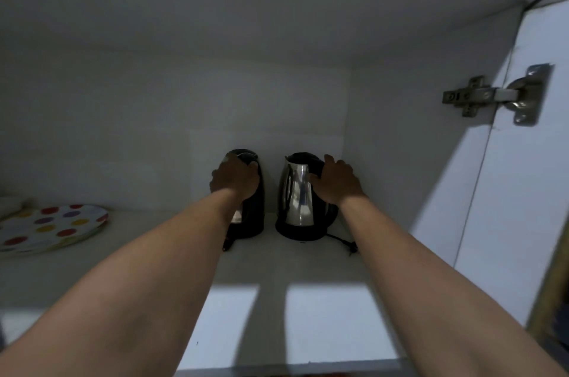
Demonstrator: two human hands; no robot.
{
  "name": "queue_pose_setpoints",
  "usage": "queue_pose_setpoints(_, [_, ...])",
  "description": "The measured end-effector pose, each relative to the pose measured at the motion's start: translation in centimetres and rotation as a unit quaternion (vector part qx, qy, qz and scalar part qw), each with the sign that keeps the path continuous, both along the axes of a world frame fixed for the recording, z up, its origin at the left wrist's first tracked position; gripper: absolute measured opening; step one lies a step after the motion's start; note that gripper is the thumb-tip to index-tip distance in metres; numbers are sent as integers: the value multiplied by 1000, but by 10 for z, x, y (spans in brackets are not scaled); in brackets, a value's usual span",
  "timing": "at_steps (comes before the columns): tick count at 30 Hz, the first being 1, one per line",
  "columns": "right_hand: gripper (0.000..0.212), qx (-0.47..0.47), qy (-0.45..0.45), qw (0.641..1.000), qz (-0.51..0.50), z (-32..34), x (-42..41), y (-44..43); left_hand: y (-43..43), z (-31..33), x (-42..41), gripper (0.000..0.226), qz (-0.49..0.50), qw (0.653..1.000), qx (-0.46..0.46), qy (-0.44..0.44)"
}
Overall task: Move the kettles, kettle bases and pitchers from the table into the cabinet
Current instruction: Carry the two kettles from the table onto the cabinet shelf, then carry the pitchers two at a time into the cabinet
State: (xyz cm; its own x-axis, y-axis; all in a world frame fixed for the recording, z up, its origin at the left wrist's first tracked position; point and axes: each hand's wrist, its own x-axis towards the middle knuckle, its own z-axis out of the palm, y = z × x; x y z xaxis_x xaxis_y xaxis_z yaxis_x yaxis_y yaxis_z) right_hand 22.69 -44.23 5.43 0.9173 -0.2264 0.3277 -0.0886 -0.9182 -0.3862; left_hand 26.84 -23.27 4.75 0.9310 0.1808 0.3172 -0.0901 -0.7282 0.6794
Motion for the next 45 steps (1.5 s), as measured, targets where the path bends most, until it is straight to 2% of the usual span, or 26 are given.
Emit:
queue_pose_setpoints(4, [73, -18, 21, 1000, -8, 13, -45, 27, 22, 7, -43, 60, -60, 990, 126, -30])
queue_pose_setpoints(9, [61, -50, -11, 999, -4, 22, -105, 58, 49, 10, -97, 57, -93, 966, 235, -60])
queue_pose_setpoints(19, [69, -85, -22, 996, 30, 40, -193, 116, 126, 19, -210, 56, -80, 964, 238, -83])
queue_pose_setpoints(23, [66, -93, -54, 990, 86, 42, -220, 154, 164, 19, -258, 55, -33, 962, 254, -94])
queue_pose_setpoints(32, [76, -100, -56, 962, 248, 37, -292, 274, 276, -1, -398, 57, 136, 951, 273, -42])
queue_pose_setpoints(40, [78, -95, -42, 906, 411, 18, -381, 425, 400, -25, -548, 54, 305, 910, 278, 29])
queue_pose_setpoints(45, [79, -81, -44, 871, 482, 5, -441, 515, 470, -41, -632, 60, 375, 888, 257, 75])
